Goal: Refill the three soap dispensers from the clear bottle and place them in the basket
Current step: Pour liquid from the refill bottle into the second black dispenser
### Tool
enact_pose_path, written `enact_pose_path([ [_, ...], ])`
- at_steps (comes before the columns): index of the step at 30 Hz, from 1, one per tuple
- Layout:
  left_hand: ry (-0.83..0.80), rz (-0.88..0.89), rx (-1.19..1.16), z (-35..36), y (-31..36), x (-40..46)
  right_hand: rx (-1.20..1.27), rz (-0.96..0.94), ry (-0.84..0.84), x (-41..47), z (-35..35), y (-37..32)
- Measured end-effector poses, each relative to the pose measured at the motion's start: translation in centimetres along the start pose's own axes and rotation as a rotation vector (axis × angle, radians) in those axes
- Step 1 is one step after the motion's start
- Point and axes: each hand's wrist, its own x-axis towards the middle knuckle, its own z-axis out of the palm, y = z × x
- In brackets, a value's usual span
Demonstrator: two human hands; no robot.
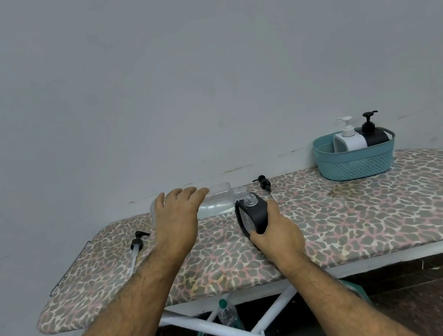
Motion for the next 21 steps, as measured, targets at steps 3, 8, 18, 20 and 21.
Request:
enact_pose_path([
  [3,0.001,0.004,0.004,-0.02,-0.02,0.01,0.002,0.0,0.001,0.02,0.07,-0.03],
  [8,0.012,0.004,0.007,-0.04,0.04,0.01,-0.008,0.007,-0.013,0.15,0.07,-0.07],
  [18,0.013,0.002,0.006,0.05,-0.01,0.0,-0.005,0.006,0.004,0.17,0.3,0.02],
  [20,0.014,0.003,0.007,0.13,-0.05,0.0,-0.006,0.004,0.006,0.18,0.34,0.04],
  [21,0.016,0.003,0.007,0.16,-0.06,0.0,-0.007,0.002,0.006,0.18,0.34,0.05],
])
